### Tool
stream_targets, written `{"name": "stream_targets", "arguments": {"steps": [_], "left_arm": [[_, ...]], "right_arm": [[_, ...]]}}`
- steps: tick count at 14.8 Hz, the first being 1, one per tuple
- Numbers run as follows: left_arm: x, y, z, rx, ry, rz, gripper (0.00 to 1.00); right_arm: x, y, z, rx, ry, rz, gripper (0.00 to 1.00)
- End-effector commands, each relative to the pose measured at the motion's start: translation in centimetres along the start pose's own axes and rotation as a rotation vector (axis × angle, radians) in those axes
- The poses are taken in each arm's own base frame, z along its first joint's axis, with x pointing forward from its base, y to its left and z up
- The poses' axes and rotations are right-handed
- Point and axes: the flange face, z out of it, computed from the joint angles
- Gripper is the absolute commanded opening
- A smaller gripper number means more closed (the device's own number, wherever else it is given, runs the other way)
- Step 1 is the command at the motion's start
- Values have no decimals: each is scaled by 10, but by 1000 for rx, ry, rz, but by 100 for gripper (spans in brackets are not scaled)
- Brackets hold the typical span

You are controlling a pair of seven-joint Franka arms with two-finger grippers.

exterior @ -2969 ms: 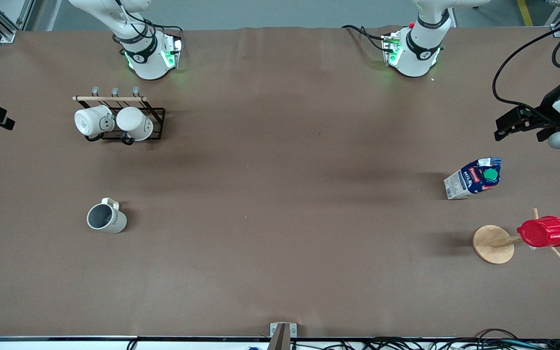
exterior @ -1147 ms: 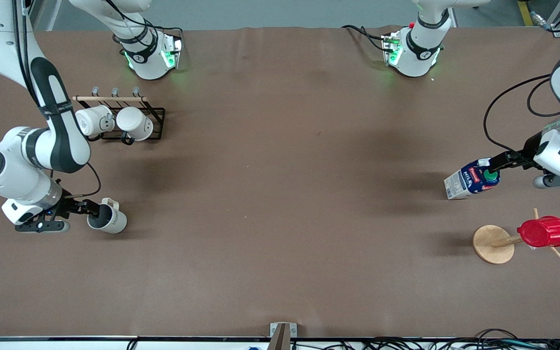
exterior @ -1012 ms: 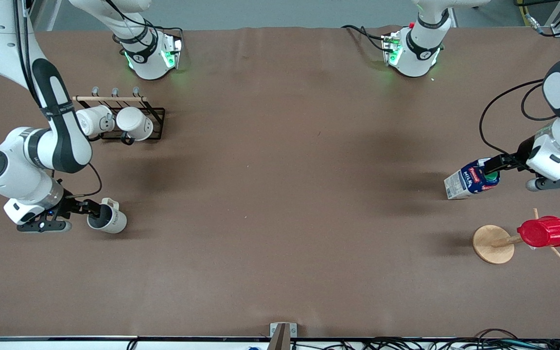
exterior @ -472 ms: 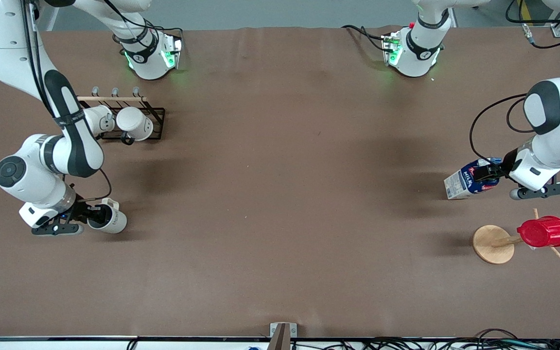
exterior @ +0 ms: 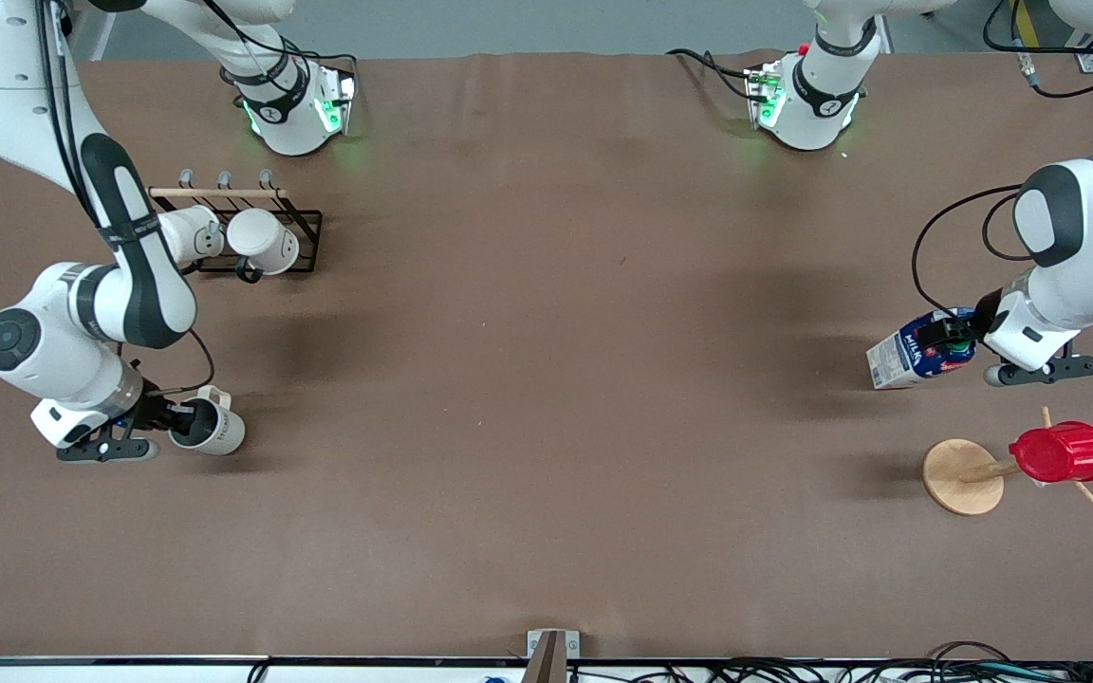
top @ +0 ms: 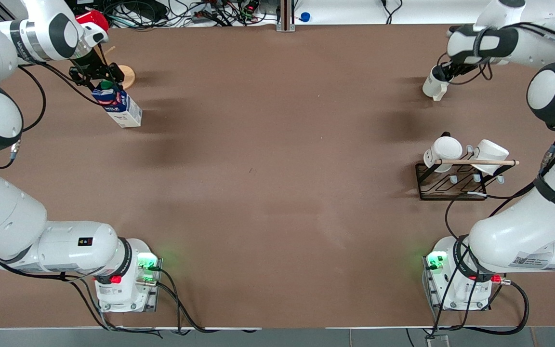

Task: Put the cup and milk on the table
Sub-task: 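Carry the mug and the milk carton toward the table middle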

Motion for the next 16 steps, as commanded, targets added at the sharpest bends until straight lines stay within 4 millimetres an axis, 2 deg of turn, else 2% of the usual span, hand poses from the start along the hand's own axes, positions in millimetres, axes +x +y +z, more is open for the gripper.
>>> {"name": "stream_targets", "arguments": {"steps": [1,2,3,6,8,10,12,14,16], "left_arm": [[-3,-5,-5,11,19,14,87],[-2,-5,-8,11,24,15,82],[-2,-4,-10,10,28,15,76],[-4,-5,-19,10,44,16,32],[-7,-5,-23,9,47,17,17],[-11,-15,-28,6,52,12,10],[-11,-18,-38,7,72,36,7],[-9,-16,-48,9,89,46,5],[-7,-7,-64,12,113,102,3]], "right_arm": [[4,-36,-74,23,-32,63,0],[6,-62,-94,33,-29,73,0],[6,-97,-106,51,-29,70,0],[0,-216,-135,99,-2,115,0],[-10,-301,-151,60,52,72,0],[-10,-379,-132,34,74,118,0],[-29,-464,-95,49,52,144,0],[-39,-515,-74,58,56,159,0],[-61,-558,-56,61,51,150,0]]}}
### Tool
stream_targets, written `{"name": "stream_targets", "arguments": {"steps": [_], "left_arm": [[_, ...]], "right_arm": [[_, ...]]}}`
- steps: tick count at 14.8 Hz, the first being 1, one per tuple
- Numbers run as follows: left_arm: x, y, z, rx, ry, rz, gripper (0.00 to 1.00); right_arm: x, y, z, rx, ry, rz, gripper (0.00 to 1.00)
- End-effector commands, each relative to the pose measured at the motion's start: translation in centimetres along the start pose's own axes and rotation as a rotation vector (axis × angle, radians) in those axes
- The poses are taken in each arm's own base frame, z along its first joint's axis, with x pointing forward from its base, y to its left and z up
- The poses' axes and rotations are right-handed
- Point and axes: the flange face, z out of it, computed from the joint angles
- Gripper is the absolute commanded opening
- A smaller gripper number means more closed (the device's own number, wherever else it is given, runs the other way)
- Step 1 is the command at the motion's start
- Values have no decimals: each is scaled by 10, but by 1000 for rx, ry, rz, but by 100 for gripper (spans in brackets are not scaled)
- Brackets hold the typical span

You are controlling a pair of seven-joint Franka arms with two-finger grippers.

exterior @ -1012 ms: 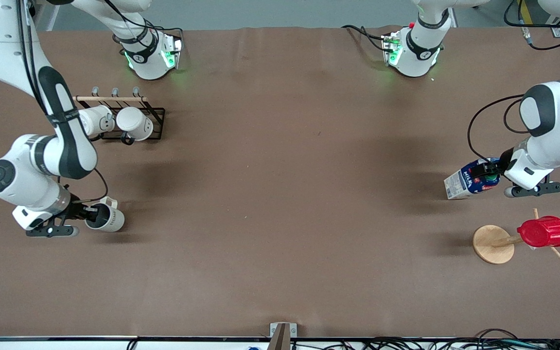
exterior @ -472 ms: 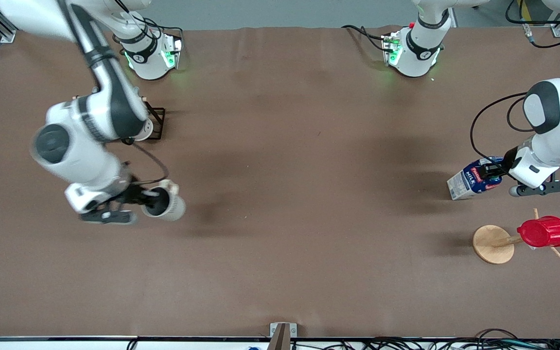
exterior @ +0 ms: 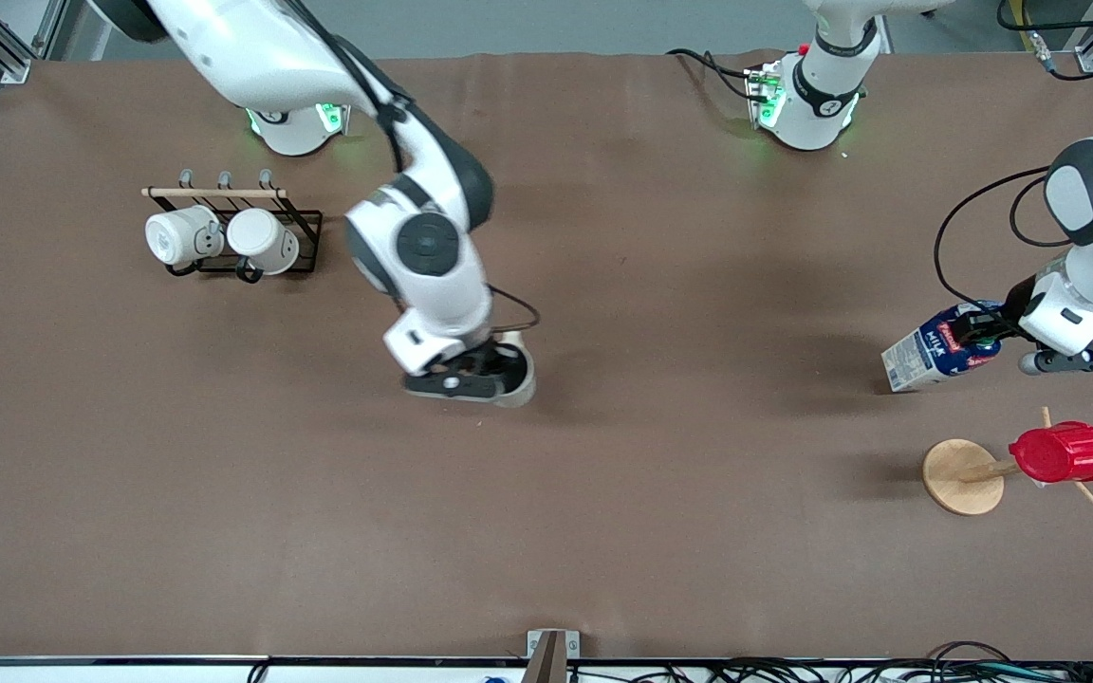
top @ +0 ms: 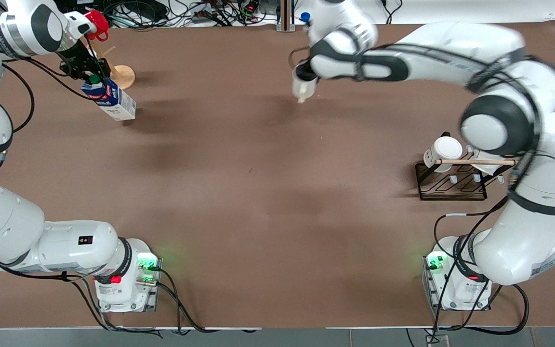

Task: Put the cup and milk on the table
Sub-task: 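Carry the mug and the milk carton toward the table middle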

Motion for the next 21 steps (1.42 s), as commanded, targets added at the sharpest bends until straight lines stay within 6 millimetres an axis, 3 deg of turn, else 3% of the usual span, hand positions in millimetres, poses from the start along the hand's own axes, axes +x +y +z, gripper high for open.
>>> {"name": "stream_targets", "arguments": {"steps": [1,3,4,8,10,12,14,15,18,21], "left_arm": [[1,13,-29,13,43,76,3],[6,33,-41,11,67,110,3],[8,50,-45,8,75,131,3],[8,132,-52,-10,92,186,3],[5,173,-52,-23,92,182,3],[-2,210,-47,-36,81,206,3],[-8,246,-44,-51,73,191,3],[-11,267,-39,-63,63,193,3],[-18,312,-32,-62,53,183,2],[-32,354,-21,-72,-33,180,2]], "right_arm": [[-18,-42,17,-4,11,-7,0],[-52,-68,24,-15,10,-43,1],[-60,-73,28,-27,23,-36,1],[-84,-87,55,-71,42,-30,4],[-85,-87,59,-79,50,-38,7],[-86,-86,61,-82,49,-39,34],[-94,-92,61,-85,48,-52,100],[-93,-91,57,-86,55,-54,100],[-66,-78,19,-63,77,-16,100],[-16,-31,-60,-91,113,80,100]]}}
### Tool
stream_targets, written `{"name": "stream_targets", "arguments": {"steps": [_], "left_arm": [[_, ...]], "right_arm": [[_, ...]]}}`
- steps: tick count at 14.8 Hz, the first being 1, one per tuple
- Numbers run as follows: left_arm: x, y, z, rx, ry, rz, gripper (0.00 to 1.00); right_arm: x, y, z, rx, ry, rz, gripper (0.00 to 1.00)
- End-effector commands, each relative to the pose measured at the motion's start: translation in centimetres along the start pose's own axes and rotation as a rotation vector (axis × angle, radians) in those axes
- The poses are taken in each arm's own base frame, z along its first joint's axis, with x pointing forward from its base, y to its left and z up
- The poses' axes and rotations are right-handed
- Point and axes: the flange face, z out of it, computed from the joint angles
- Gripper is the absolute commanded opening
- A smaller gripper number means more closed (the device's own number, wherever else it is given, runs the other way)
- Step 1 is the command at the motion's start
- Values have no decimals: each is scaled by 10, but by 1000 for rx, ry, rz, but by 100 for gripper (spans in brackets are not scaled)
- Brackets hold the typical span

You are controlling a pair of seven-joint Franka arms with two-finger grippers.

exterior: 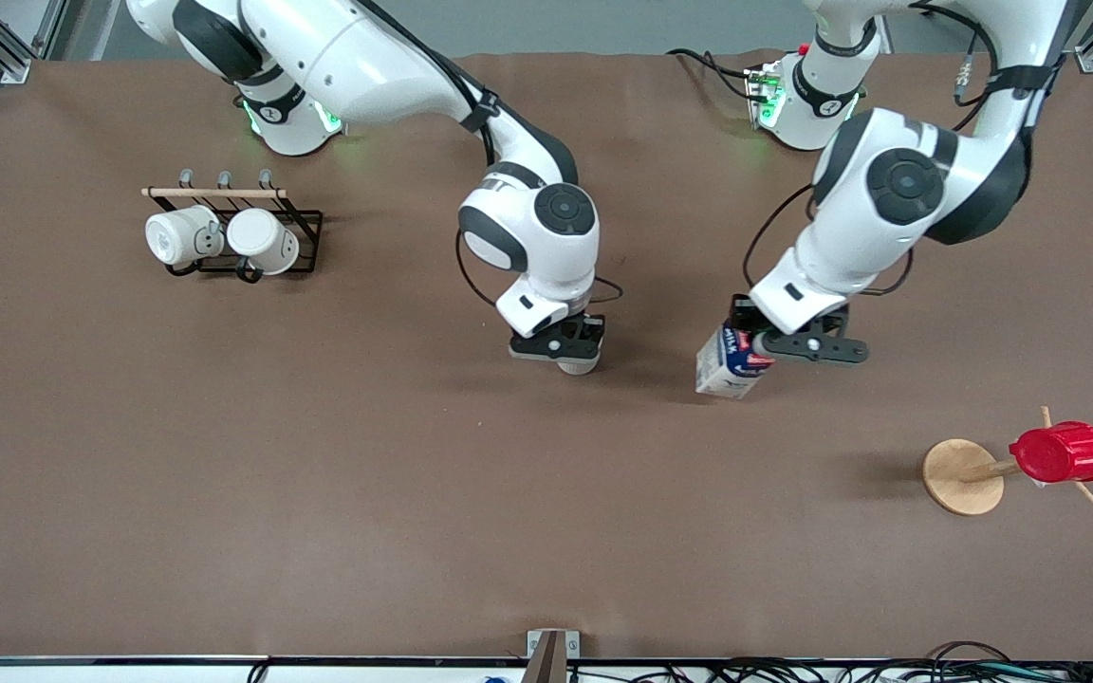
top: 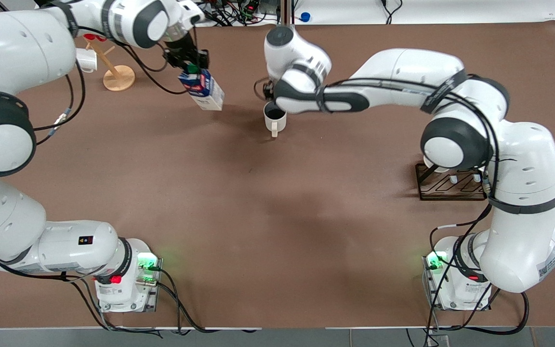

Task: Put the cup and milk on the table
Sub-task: 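Carry the mug and the milk carton toward the table middle, then release the mug with the right gripper and withdraw it toward its base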

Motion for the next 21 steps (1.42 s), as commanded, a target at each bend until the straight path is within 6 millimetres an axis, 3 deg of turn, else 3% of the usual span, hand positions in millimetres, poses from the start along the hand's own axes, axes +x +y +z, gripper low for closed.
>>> {"name": "stream_targets", "arguments": {"steps": [1,3,5,7,9,13,18,21], "left_arm": [[3,35,4,-3,-79,-8,2],[0,56,9,-9,-120,-22,3],[-1,74,19,17,-118,-35,3],[1,100,35,52,-105,-67,3],[4,109,44,66,-96,-79,3],[-1,117,41,58,-97,-70,5],[-5,118,47,65,-110,-49,8],[-5,122,52,59,-110,-33,8]], "right_arm": [[54,66,-84,-38,43,110,100],[97,127,-133,-62,56,195,100],[135,196,-169,-62,27,209,100],[165,280,-203,-67,-29,199,100],[176,346,-233,-85,-64,196,100],[188,464,-274,-38,-96,202,100],[160,525,-315,-36,-169,81,100],[146,526,-299,-6,-281,66,100]]}}
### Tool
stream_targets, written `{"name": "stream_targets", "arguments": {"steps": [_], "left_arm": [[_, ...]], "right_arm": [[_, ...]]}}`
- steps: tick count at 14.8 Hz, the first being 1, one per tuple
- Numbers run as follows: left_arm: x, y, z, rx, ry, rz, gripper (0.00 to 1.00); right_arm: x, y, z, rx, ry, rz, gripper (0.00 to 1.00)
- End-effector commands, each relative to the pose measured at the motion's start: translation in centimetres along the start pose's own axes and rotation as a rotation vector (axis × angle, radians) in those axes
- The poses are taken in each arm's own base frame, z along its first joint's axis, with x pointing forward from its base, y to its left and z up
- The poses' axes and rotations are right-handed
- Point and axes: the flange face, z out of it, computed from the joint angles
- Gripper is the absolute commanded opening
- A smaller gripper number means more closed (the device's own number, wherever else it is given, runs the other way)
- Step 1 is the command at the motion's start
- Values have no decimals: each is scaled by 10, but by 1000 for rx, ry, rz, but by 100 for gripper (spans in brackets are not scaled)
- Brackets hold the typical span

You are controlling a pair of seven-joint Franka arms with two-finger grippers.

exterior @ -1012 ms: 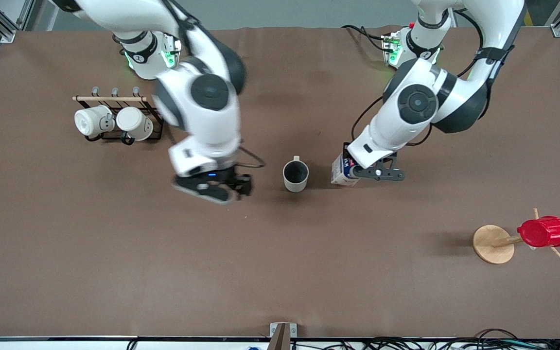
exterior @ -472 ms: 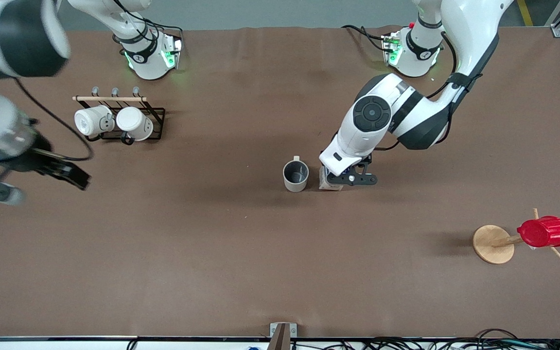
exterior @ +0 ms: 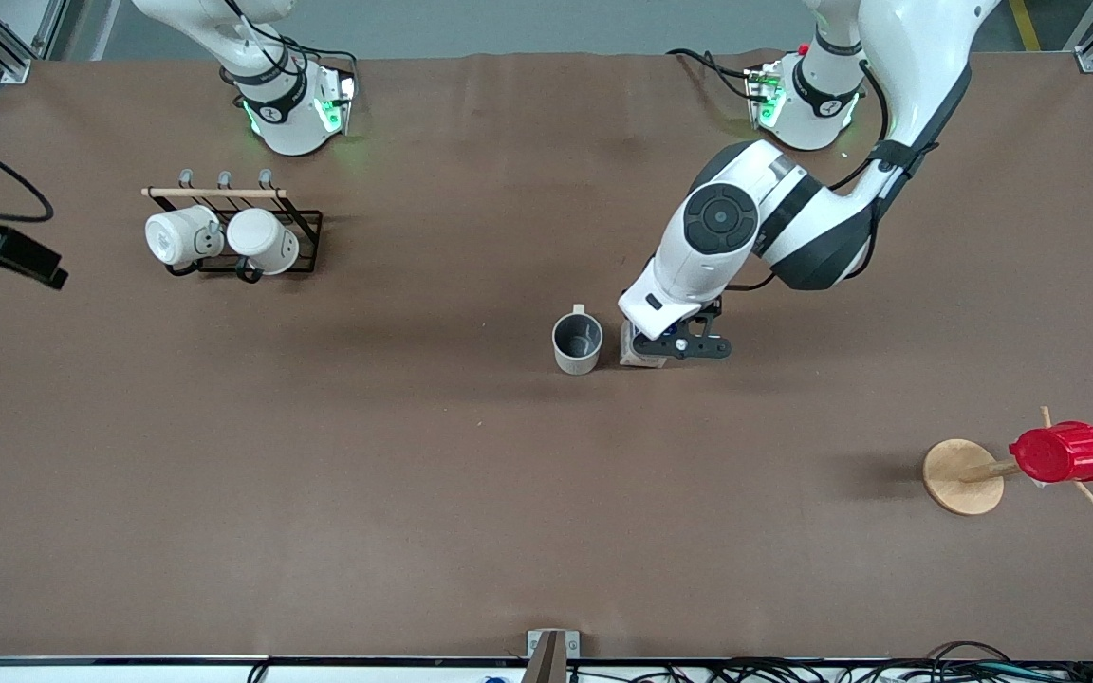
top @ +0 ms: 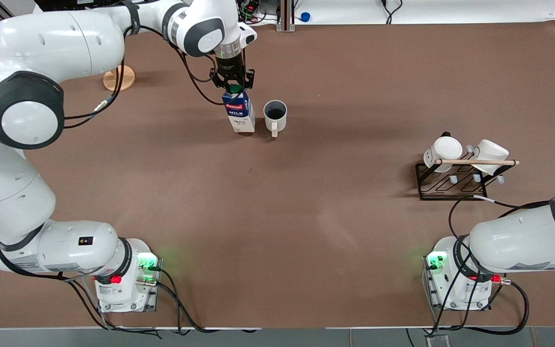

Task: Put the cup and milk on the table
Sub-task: 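Lower the milk carton beside the mug with the left gripper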

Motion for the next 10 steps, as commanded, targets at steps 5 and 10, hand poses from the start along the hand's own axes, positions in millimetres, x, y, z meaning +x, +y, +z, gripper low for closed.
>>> {"name": "stream_targets", "arguments": {"steps": [5,10], "left_arm": [[-2,14,10,39,24,99,11],[-4,22,12,26,34,118,13]], "right_arm": [[-6,17,26,69,-27,-81,100],[-4,19,24,72,-13,-81,100]]}}
